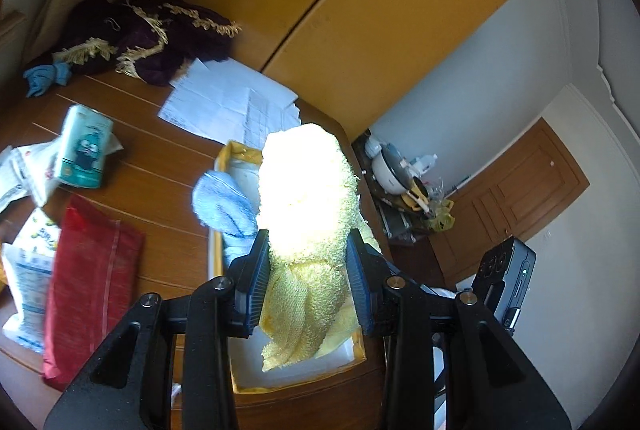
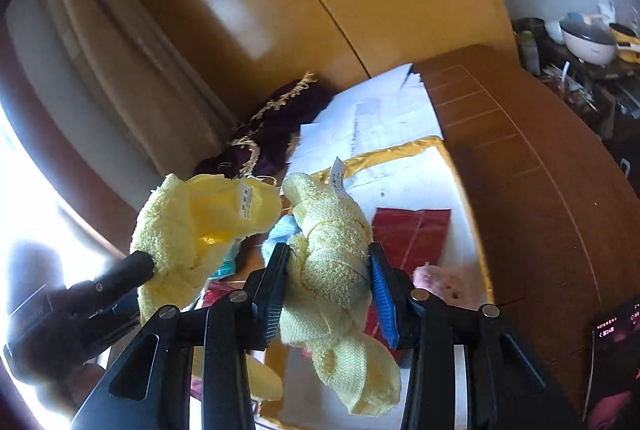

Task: Organize soft objects

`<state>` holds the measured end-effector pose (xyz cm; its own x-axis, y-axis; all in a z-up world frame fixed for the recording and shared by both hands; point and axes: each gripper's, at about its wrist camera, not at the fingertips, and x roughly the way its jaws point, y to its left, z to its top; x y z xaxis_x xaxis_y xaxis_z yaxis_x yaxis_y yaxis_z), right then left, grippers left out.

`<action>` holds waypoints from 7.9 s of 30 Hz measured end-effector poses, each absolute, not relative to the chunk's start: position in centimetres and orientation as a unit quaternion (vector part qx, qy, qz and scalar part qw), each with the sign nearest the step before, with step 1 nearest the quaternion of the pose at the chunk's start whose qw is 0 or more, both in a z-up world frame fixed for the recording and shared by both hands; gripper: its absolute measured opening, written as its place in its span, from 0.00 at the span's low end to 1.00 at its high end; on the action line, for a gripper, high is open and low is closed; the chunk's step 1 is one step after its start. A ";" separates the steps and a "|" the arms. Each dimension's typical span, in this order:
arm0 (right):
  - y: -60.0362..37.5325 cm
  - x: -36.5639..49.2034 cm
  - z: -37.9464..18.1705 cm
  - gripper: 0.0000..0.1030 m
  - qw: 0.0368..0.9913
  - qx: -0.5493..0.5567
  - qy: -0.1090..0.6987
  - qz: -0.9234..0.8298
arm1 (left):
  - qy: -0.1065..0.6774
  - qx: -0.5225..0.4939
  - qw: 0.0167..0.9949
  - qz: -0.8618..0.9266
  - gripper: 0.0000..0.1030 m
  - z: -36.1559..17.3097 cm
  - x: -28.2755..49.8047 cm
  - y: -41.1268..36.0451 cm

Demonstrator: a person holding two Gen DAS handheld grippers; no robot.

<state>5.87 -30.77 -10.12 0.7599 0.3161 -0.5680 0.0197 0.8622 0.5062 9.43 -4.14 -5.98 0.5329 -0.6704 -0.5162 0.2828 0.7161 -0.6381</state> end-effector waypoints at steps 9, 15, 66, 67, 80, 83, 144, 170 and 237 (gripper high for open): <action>-32.3 9.6 -11.5 0.39 0.898 0.258 0.357 0.021 | 0.424 -0.207 0.831 -0.294 0.33 -7.5 13.3 -8.8; -32.8 11.5 -13.5 0.40 0.891 0.254 0.375 0.001 | 0.441 -0.193 0.827 -0.291 0.33 -9.3 15.9 -10.5; -31.2 8.0 -13.6 0.64 0.901 0.264 0.334 0.085 | 0.380 -0.205 0.875 -0.220 0.56 -9.4 10.2 -6.0; -31.2 7.1 -13.4 0.64 0.903 0.255 0.333 0.092 | 0.378 -0.209 0.876 -0.214 0.56 -9.4 9.5 -5.6; -42.2 -4.8 -11.4 0.68 0.938 0.129 0.318 0.040 | 0.368 -0.230 0.877 -0.206 0.56 -8.9 5.1 -4.4; -43.9 -4.4 -13.2 0.68 0.930 0.099 0.353 -0.005 | 0.370 -0.228 0.875 -0.211 0.56 -9.0 5.3 -4.7; -18.1 0.0 -13.0 0.68 0.885 0.156 0.373 0.229 | 0.363 -0.252 0.889 -0.118 0.56 -12.0 1.4 4.6; -16.0 0.1 -13.8 0.68 0.877 0.146 0.389 0.241 | 0.363 -0.276 0.882 -0.118 0.56 -12.2 1.0 6.4; -15.3 0.4 -14.8 0.68 0.869 0.146 0.408 0.238 | 0.361 -0.275 0.883 -0.118 0.57 -12.0 0.8 6.8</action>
